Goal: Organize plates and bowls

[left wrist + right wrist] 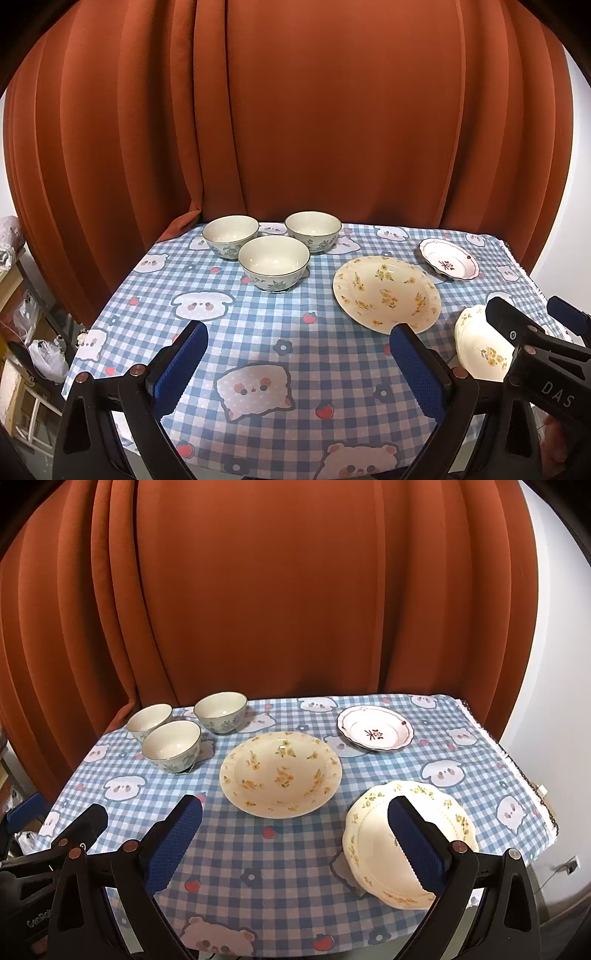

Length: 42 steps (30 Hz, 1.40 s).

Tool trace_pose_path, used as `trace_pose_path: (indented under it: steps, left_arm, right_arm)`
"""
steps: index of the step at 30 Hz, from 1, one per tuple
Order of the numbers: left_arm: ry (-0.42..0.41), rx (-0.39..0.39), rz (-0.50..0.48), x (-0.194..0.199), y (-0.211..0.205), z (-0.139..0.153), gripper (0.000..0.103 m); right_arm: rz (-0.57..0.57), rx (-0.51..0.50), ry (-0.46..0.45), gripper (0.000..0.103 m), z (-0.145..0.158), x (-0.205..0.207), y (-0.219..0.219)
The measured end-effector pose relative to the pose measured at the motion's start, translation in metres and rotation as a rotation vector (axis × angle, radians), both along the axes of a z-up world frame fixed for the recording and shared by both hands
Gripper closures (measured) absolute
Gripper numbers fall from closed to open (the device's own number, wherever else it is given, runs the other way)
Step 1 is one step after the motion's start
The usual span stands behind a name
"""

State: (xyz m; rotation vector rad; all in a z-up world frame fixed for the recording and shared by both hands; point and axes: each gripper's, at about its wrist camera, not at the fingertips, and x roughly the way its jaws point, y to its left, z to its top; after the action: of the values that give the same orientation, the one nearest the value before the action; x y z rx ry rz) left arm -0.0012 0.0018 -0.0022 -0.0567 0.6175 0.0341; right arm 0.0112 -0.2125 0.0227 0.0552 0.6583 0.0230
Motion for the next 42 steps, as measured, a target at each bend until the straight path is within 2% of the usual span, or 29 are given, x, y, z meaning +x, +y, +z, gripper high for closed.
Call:
trace_pose_path:
  steps: [42]
  left_arm:
    - [-0.02, 0.022, -0.003, 0.0, -0.01, 0.006, 0.004]
  right_arm:
    - [-0.023, -0.016, -0.015, 0.002, 0.008, -0.007, -0.004]
